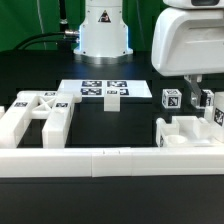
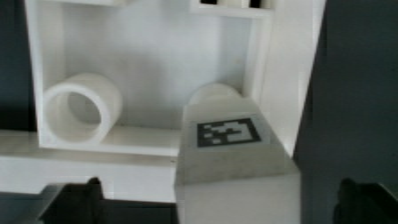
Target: Assemble chair
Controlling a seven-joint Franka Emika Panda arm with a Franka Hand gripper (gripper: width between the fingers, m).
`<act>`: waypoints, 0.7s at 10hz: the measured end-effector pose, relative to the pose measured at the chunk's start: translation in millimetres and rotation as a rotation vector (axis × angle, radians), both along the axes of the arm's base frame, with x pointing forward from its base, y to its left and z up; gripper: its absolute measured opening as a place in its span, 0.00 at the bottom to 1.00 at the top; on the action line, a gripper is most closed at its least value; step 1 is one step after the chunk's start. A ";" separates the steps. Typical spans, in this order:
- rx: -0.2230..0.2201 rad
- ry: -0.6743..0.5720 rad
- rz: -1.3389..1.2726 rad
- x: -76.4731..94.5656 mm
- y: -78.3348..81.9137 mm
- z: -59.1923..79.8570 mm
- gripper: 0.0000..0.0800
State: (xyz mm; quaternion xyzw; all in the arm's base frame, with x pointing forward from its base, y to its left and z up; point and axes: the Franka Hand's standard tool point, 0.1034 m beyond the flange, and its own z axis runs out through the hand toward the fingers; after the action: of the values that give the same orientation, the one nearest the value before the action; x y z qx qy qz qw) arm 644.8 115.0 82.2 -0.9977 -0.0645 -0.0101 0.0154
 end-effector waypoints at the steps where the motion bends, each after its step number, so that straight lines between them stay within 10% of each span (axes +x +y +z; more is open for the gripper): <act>1: 0.000 0.000 0.013 0.1 -0.5 0.0 0.81; 3: 0.000 0.000 0.011 0.1 -0.5 0.0 0.49; 7: 0.004 0.003 -0.103 0.0 0.1 -0.1 0.36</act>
Offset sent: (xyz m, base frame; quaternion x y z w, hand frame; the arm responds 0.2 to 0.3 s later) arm 0.0000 0.0000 0.0000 0.0000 0.0000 0.0000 1.0000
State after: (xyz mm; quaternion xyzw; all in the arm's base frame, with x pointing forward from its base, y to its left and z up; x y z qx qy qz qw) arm 644.9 115.1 82.1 -0.9997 -0.0129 -0.0093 0.0172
